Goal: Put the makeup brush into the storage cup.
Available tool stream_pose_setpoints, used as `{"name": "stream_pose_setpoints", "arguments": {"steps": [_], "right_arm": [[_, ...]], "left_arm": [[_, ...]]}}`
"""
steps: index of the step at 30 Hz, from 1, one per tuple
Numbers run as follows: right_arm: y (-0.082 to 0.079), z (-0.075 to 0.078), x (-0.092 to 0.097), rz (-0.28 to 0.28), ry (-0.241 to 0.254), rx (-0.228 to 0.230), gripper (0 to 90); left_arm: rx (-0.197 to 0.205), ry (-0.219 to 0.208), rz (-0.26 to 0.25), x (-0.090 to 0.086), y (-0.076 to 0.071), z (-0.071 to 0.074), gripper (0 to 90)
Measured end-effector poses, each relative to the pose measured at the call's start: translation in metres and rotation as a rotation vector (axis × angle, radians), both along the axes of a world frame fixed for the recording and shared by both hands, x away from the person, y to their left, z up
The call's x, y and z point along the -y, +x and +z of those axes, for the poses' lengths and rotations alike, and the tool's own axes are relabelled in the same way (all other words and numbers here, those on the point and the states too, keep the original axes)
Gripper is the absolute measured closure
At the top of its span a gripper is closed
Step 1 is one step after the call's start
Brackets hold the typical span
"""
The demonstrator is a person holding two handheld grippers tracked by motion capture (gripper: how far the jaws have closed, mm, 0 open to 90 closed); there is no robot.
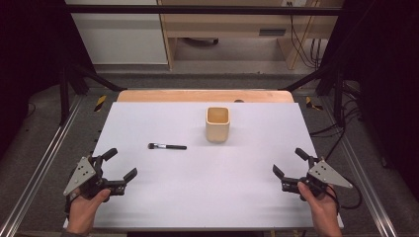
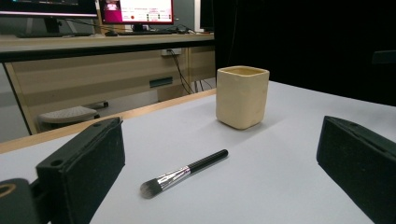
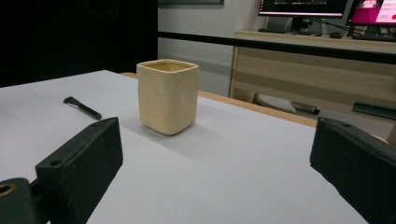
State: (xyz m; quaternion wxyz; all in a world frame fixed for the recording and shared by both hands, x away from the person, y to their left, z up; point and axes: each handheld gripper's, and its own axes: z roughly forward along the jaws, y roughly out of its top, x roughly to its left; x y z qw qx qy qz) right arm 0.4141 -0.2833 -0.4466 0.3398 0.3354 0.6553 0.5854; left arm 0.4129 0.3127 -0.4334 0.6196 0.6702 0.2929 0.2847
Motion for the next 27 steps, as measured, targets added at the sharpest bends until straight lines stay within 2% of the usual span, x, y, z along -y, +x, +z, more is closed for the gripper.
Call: {"name": "stream_pose_setpoints", "arguments": {"steps": [4, 11, 15, 16, 17, 20, 23, 26, 27], "right_arm": [[0.001, -0.001, 0.001, -0.002, -0.001, 0.001, 3.0], [-0.001, 0.001, 0.0, -0.002, -0.009, 0.008, 3.0], [0.001, -0.002, -0.001, -0.008, -0.018, -0.01, 2.7], [0.001, -0.002, -0.001, -0.007, -0.017, -0.01, 2.7], [0.001, -0.002, -0.001, -0.007, -0.017, -0.01, 2.7], [0.0, -0.001, -0.002, -0.007, -0.017, -0.002, 2.8], [-0.001, 0.0, -0.002, -0.019, -0.028, 0.008, 2.6], [-0.001, 0.0, -0.002, -0.022, -0.025, 0.016, 2.5], [-0.002, 0.001, -0.002, -0.02, -0.018, 0.018, 2.4]], "left_arm": [[-0.004, -0.027, 0.003, 0.0, 0.0, 0.001, 0.7], [-0.018, -0.003, -0.001, 0.005, 0.001, 0.001, 0.6], [-0.016, -0.006, -0.003, 0.009, 0.002, 0.009, 0.6], [-0.016, 0.012, -0.003, 0.011, 0.003, 0.013, 0.7], [-0.016, 0.012, -0.003, 0.011, 0.003, 0.013, 0.9], [-0.027, 0.067, -0.008, 0.013, 0.006, 0.017, 1.0], [-0.037, 0.068, -0.015, 0.014, 0.008, 0.021, 1.0], [-0.051, 0.097, -0.023, 0.017, 0.01, 0.025, 1.0], [-0.056, 0.123, -0.033, 0.02, 0.012, 0.028, 0.8]]}}
